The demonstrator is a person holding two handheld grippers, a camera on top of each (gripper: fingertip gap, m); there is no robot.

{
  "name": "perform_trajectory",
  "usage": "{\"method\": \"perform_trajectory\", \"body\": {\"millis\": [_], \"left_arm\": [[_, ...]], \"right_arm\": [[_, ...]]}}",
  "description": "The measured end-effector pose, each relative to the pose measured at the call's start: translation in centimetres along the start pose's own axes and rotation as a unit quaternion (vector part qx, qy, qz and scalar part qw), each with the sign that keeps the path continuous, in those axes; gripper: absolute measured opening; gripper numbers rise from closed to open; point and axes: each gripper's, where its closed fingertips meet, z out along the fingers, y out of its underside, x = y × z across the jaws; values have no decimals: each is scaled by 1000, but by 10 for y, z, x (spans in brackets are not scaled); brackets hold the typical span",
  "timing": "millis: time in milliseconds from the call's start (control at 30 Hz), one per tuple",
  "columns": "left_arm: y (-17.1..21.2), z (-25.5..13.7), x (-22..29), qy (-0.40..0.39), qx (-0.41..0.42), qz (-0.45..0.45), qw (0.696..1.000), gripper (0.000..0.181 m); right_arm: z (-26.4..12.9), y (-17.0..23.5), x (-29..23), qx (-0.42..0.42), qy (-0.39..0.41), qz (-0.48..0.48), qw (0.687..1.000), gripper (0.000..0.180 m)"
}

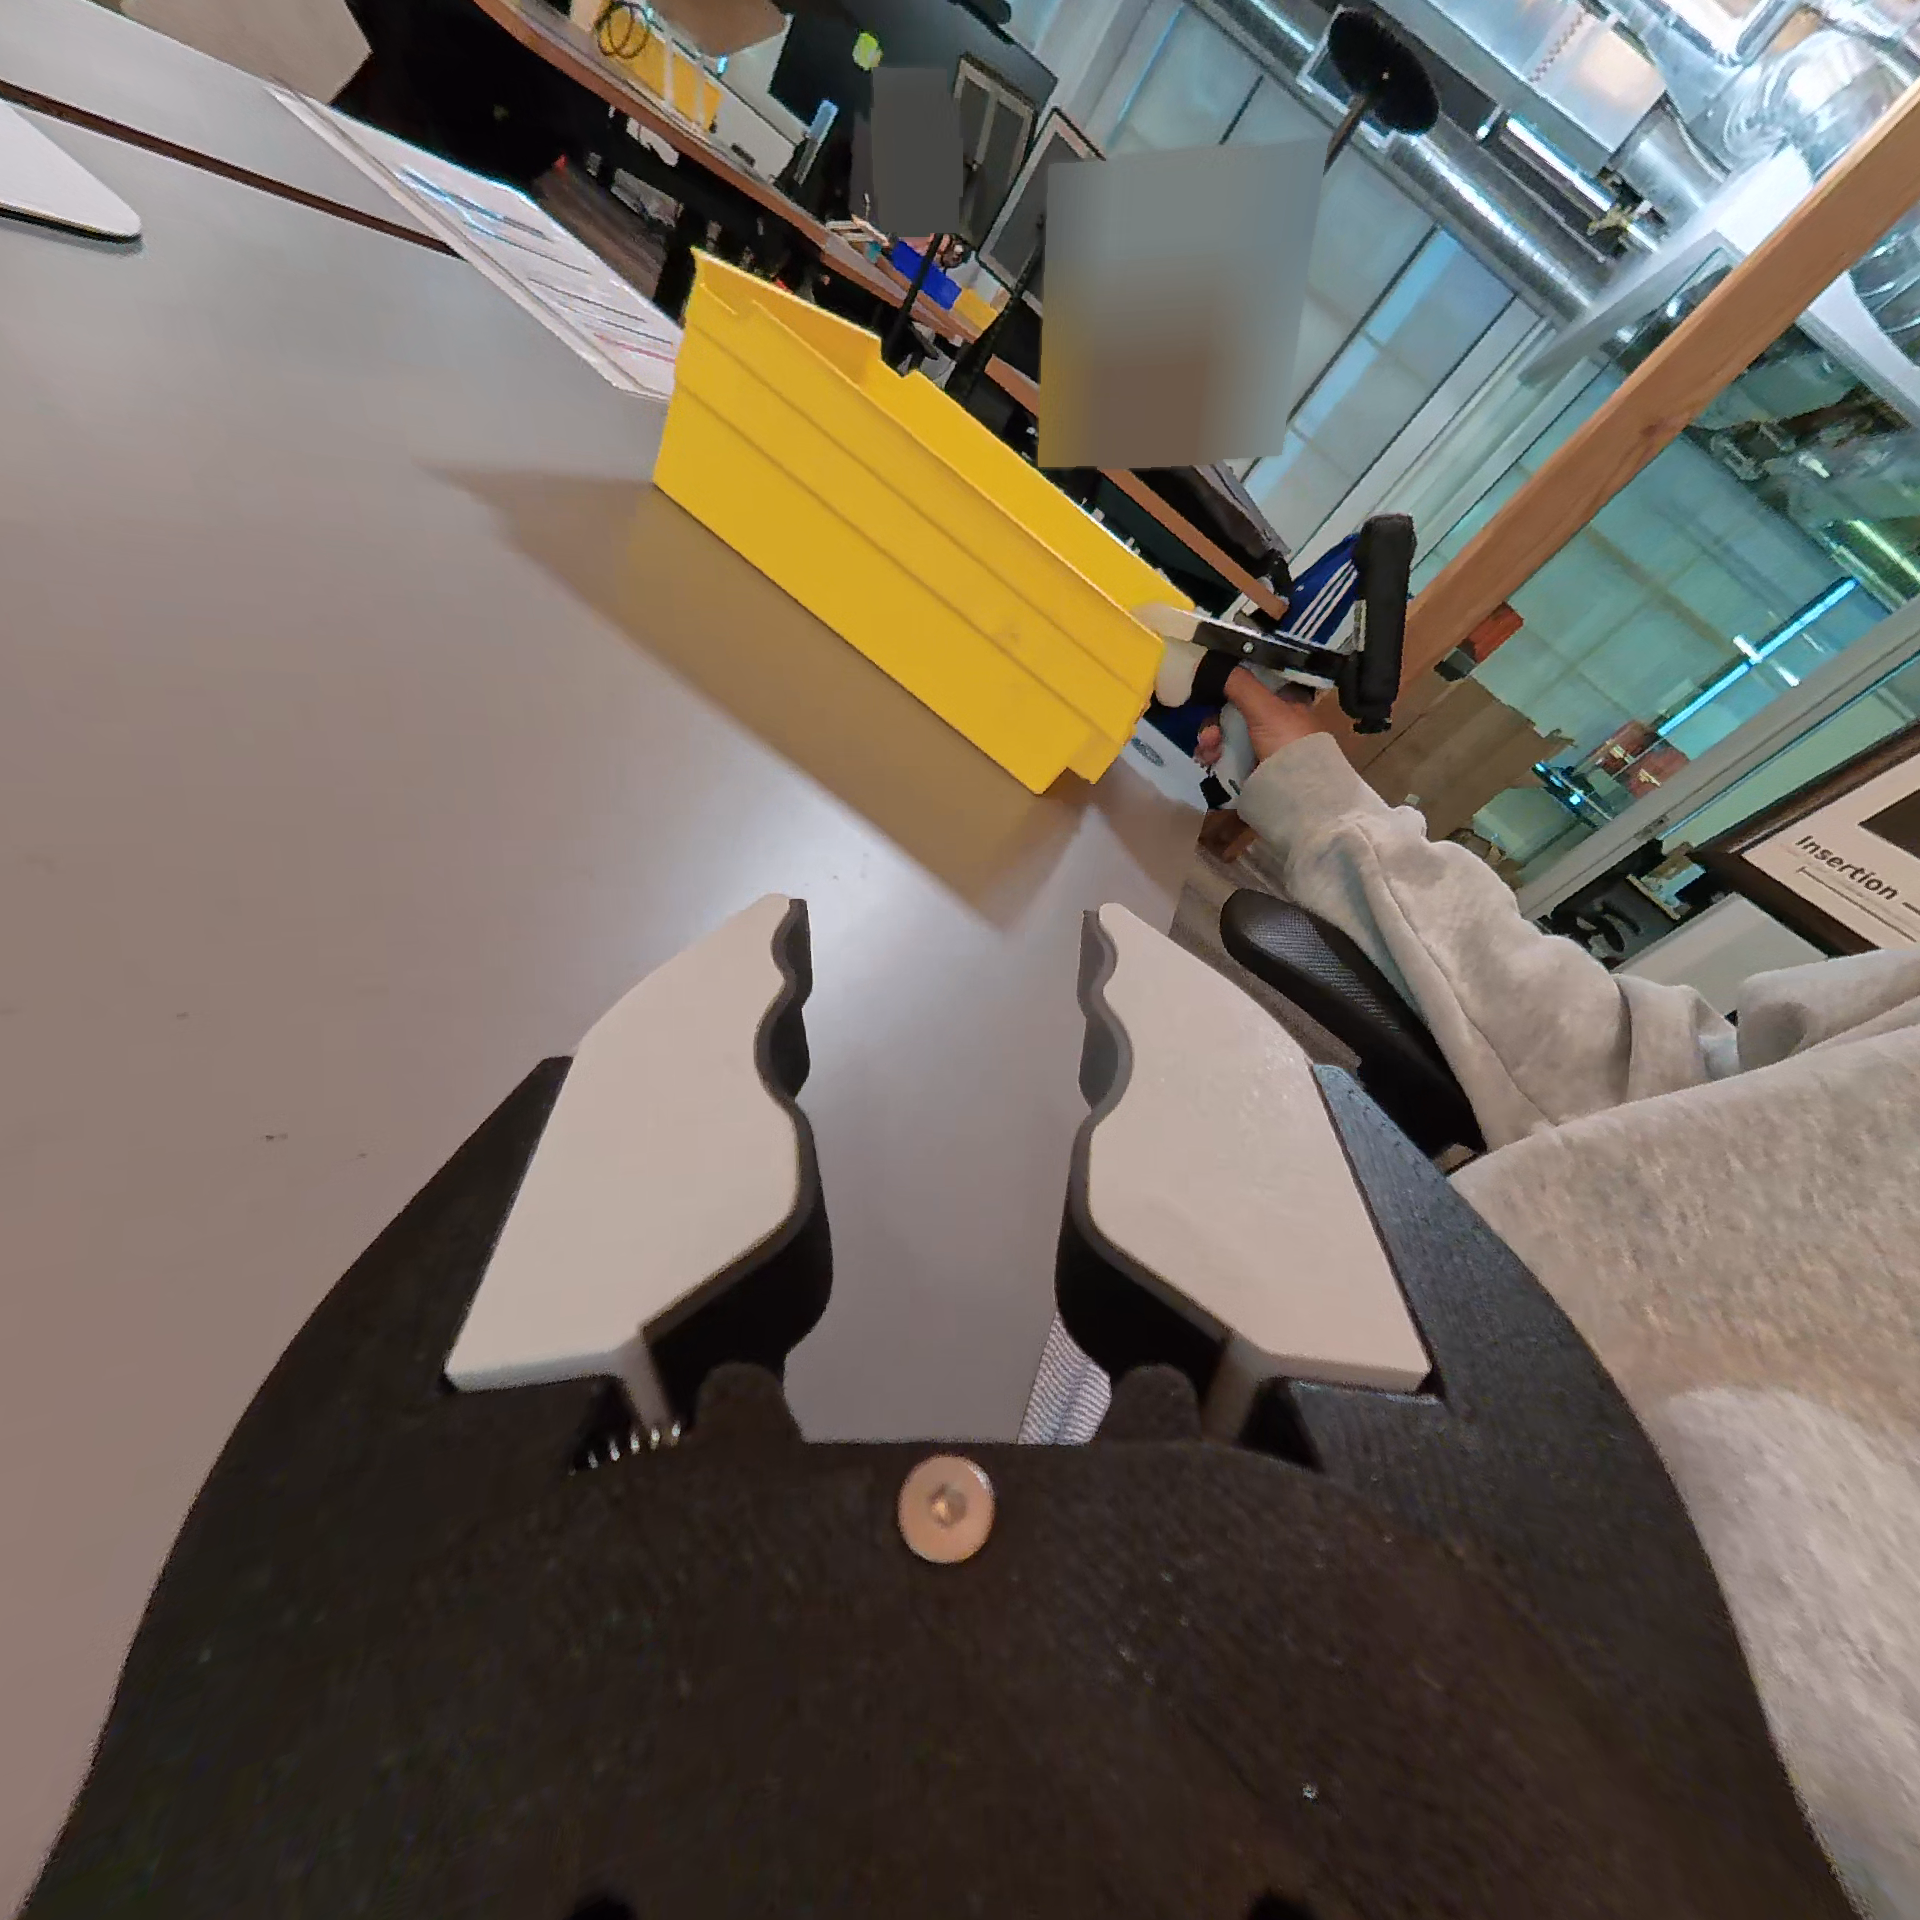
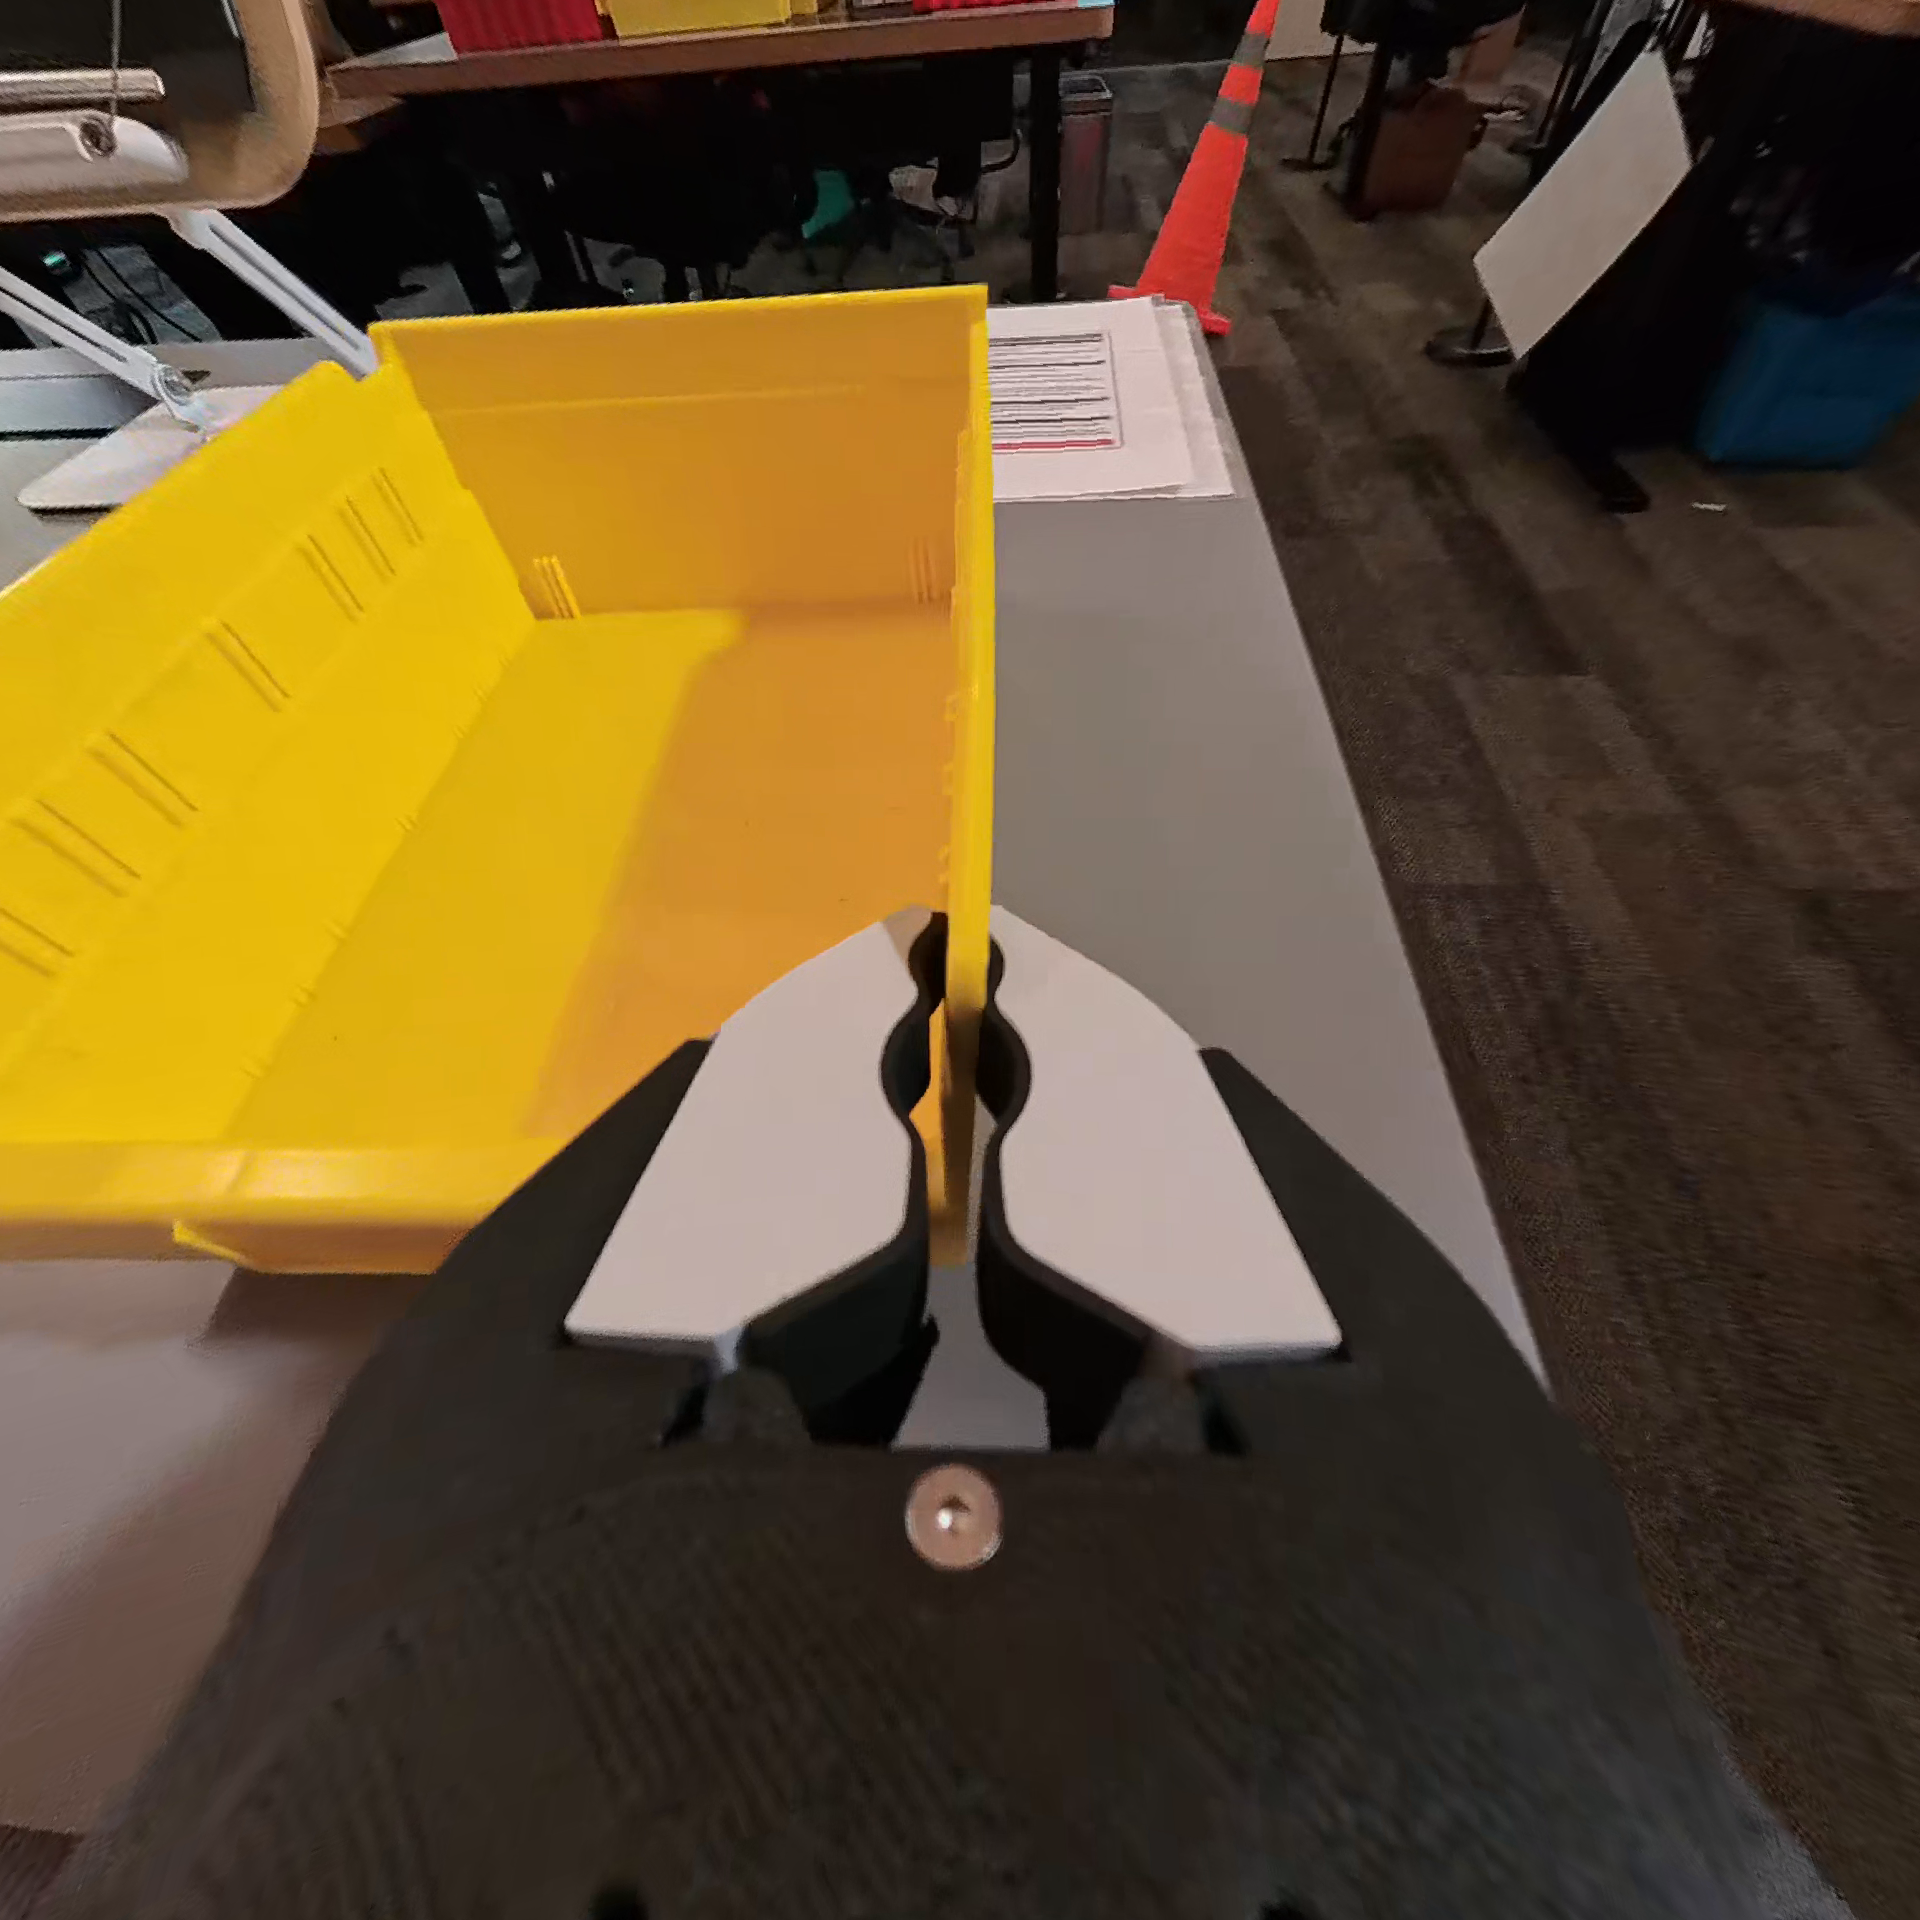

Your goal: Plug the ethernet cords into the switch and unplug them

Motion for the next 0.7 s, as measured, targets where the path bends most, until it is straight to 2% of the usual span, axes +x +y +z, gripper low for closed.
{"method": "perform_trajectory", "body": {"millis": [33,200,233,300,400,467,533,600,700], "left_arm": [[1,0,-1,-2,-4,3,1000,49],[4,1,-3,-8,-15,16,1000,49],[5,2,-3,-10,-18,16,1000,49],[9,2,-5,-12,-28,14,999,49],[9,0,-7,-28,-37,25,999,49],[4,-6,-10,-57,-36,54,996,48],[-4,-18,-16,-110,-31,101,988,48],[-14,-41,-24,-180,-25,145,973,45],[-31,-91,-35,-300,-5,196,934,40]], "right_arm": [[-1,0,5,2,4,4,1000,3],[-9,-3,31,19,73,25,997,19],[-15,-11,35,34,96,31,994,28],[-36,-45,29,109,126,23,986,34],[-76,-102,-22,244,111,-34,963,25],[-92,-126,-77,303,52,-61,950,18],[-93,-129,-148,321,-60,-59,943,16],[-86,-111,-221,299,-173,-55,937,15],[-70,-66,-309,221,-299,-84,925,13]]}}
